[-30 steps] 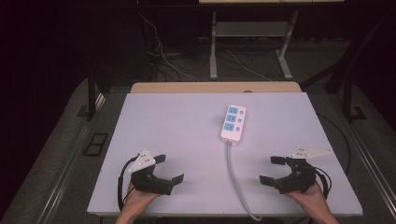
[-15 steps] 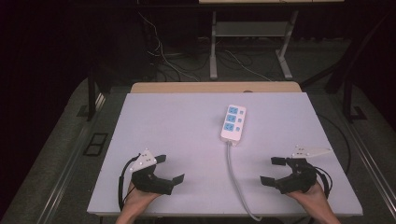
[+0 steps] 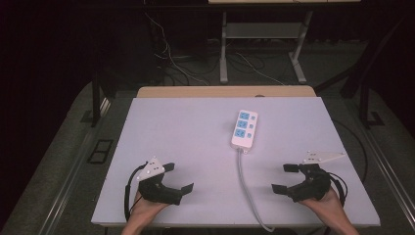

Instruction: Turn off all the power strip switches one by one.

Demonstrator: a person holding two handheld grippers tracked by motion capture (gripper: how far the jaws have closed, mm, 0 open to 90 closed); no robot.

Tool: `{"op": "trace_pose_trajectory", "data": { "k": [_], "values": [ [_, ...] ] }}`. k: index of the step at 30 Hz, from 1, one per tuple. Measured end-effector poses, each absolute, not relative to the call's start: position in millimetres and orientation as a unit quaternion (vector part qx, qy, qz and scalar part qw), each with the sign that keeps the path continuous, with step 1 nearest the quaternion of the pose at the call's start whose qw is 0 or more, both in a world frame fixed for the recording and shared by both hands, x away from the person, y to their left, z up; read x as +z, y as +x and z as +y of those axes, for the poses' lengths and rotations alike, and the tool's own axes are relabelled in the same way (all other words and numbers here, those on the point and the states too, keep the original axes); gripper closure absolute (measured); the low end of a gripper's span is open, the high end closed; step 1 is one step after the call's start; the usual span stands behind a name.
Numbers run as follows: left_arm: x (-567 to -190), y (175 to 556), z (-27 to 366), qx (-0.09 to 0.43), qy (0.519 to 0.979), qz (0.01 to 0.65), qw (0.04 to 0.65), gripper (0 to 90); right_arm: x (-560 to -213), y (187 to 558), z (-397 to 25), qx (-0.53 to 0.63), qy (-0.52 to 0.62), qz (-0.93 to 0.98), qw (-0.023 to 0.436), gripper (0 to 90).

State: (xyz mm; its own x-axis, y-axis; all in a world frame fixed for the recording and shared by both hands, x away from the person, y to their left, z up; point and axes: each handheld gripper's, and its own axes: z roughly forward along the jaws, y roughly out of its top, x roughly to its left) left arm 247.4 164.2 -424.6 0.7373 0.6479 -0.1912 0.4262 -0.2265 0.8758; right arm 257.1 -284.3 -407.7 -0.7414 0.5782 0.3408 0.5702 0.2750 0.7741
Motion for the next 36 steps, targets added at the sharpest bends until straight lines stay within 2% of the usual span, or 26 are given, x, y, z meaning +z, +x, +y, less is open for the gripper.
{"op": "trace_pose_trajectory", "data": {
  "k": [36],
  "values": [
    [-426.4,247.5,164.4,0.104,0.774,0.35,0.517,0.0,-360.8,303.0,-267.8,0.454,0.318,0.832,0.012,0.4]
  ]
}}
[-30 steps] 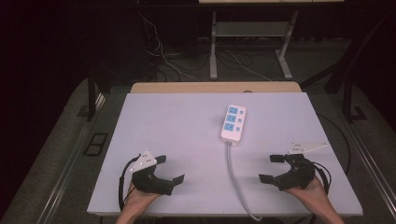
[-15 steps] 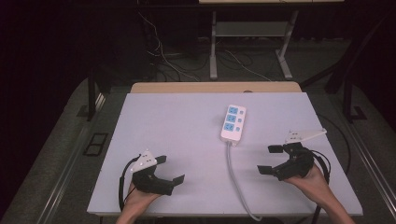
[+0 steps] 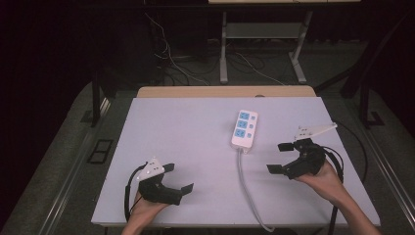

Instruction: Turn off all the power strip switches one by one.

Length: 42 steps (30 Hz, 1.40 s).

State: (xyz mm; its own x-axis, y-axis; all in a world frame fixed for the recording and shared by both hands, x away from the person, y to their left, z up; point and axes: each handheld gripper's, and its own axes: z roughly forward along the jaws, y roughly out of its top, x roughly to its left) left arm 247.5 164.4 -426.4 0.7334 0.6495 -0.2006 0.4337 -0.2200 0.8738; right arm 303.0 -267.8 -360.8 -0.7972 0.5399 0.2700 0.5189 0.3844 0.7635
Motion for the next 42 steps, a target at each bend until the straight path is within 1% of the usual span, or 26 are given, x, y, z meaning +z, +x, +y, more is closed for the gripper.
{"op": "trace_pose_trajectory", "data": {
  "k": [12,42],
  "values": [
    [-426.4,246.9,165.5,0.104,0.774,0.349,0.518,0.0,-352.8,320.1,-258.6,0.445,0.302,0.843,0.008,0.4],
    [-428.0,246.9,162.3,0.104,0.781,0.34,0.513,0.0,-355.0,360.7,-236.6,0.39,0.297,0.871,0.003,0.4]
  ]
}}
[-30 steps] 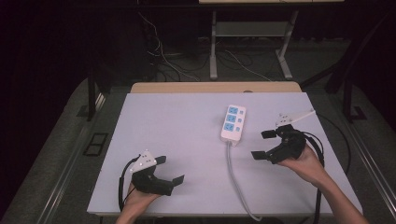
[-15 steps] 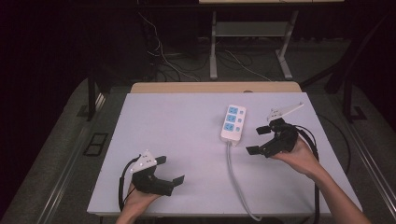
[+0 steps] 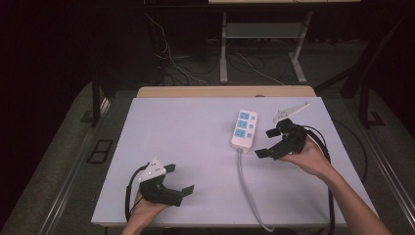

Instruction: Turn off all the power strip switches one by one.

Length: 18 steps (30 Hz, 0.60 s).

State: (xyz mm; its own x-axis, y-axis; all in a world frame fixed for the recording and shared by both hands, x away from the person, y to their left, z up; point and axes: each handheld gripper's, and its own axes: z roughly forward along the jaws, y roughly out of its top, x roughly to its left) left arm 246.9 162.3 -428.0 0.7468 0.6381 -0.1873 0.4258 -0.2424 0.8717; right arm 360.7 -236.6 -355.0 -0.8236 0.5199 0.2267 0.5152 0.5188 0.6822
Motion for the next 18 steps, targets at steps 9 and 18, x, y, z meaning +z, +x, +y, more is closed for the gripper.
{"op": "trace_pose_trajectory", "data": {
  "k": [9,18],
  "values": [
    [-428.4,247.8,163.5,0.101,0.782,0.34,0.513,0.0,-354.3,373.6,-230.8,0.374,0.294,0.879,0.004,0.4],
    [-428.4,248.0,163.7,0.099,0.782,0.339,0.514,0.0,-356.2,390.0,-225.5,0.366,0.3,0.881,0.003,0.4]
  ]
}}
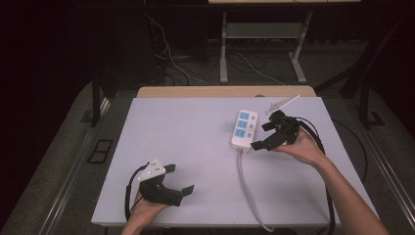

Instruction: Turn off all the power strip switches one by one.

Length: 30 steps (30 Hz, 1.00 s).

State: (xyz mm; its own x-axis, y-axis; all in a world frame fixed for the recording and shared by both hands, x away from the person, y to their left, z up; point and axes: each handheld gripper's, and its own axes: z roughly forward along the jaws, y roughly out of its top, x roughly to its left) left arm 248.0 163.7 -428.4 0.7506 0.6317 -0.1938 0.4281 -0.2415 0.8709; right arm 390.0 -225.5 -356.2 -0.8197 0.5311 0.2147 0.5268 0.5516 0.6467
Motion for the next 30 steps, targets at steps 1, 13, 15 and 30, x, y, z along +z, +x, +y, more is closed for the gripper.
{"op": "trace_pose_trajectory", "data": {
  "k": [1,13,15,30],
  "values": [
    [-428.5,248.0,163.7,0.098,0.782,0.339,0.514,0.0,-356.2,390.0,-225.5,0.366,0.3,0.881,0.003,0.4],
    [-428.6,248.5,164.7,0.096,0.78,0.339,0.517,0.0,-359.7,409.8,-222.5,0.362,0.312,0.878,0.018,5.6],
    [-428.8,248.8,165.4,0.096,0.779,0.341,0.518,0.0,-360.3,410.9,-222.2,0.362,0.312,0.878,0.021,5.6],
    [-430.3,250.7,168.8,0.097,0.775,0.342,0.522,0.0,-374.4,425.8,-223.2,0.357,0.313,0.88,0.025,36.9]
  ]
}}
